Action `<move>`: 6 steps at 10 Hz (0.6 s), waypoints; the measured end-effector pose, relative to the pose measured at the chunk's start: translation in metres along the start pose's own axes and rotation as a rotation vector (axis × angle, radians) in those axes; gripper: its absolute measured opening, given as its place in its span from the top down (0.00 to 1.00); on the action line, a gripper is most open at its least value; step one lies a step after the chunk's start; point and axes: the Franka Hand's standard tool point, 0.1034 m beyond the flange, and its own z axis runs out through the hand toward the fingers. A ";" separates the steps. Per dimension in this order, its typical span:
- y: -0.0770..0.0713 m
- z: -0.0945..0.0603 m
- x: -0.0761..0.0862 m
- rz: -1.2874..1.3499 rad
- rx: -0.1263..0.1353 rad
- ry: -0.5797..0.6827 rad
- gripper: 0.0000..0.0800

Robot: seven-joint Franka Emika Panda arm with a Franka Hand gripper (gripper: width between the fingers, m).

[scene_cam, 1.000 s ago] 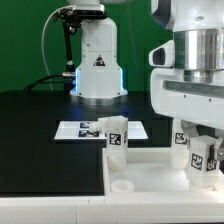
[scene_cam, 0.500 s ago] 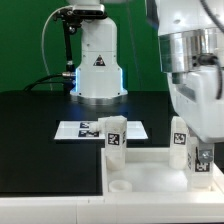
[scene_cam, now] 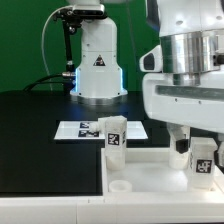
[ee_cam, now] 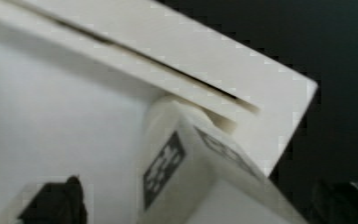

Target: Assemble square table

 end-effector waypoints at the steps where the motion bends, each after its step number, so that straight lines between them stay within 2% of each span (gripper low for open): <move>1: -0.002 -0.001 0.002 -0.034 0.007 0.006 0.20; 4: -0.001 -0.001 0.003 -0.276 -0.004 0.015 0.19; 5: -0.005 -0.005 0.007 -0.538 -0.025 0.043 0.19; 6: -0.006 -0.005 0.008 -0.645 -0.028 0.051 0.19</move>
Offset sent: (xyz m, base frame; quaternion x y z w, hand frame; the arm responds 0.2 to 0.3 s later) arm 0.0000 0.0000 0.0000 0.0000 0.0000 -0.1296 0.9916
